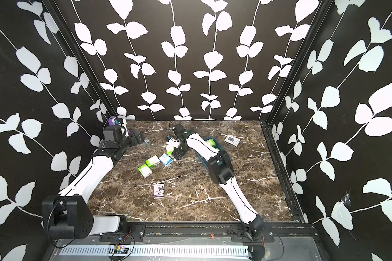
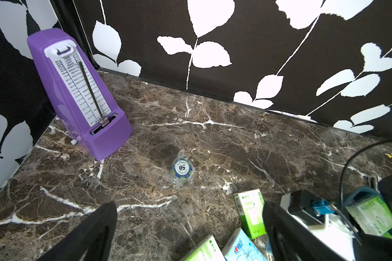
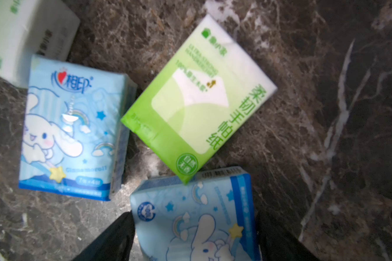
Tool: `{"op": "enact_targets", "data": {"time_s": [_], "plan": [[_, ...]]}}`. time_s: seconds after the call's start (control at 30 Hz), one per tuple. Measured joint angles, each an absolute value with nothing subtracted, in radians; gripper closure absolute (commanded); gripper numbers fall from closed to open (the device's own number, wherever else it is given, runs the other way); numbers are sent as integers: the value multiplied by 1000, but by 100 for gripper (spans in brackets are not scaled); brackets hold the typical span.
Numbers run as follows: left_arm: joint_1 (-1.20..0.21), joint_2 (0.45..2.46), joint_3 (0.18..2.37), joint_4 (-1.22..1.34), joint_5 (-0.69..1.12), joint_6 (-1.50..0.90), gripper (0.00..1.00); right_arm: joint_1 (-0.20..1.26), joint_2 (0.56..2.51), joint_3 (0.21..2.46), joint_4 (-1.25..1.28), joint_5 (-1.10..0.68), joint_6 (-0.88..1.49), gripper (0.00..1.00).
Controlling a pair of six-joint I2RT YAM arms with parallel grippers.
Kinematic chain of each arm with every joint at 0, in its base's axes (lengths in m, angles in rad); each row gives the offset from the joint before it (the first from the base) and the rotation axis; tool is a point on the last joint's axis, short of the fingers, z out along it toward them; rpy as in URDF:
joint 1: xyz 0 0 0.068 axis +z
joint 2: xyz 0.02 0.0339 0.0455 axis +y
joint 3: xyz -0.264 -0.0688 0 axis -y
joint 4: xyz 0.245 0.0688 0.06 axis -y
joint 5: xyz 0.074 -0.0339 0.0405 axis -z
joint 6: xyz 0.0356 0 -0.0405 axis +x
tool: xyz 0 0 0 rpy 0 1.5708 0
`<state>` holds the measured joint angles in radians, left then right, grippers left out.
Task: Put the pocket tissues into the storage box
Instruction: Pick up the pocket tissues from the center of the board.
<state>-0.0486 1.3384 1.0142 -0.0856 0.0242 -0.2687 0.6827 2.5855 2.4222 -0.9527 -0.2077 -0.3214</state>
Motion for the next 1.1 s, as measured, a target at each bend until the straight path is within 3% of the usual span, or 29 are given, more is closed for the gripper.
{"op": "enact_targets", "data": {"time_s": [0.3, 0.6, 0.87, 1.1], "plan": [[-49, 1335, 1014, -86, 24, -268, 1, 680, 2585, 2422, -970, -215, -321, 24], [-49, 1321, 1014, -88, 24, -268, 1, 682, 2585, 2408, -968, -213, -318, 20], [-49, 1319, 1014, -92, 22, -264, 1, 686, 2585, 2400, -965, -216, -309, 38], [-49, 1311, 1014, -103, 20, -263, 1, 683, 2556, 2361, -934, -223, -261, 41]]}}
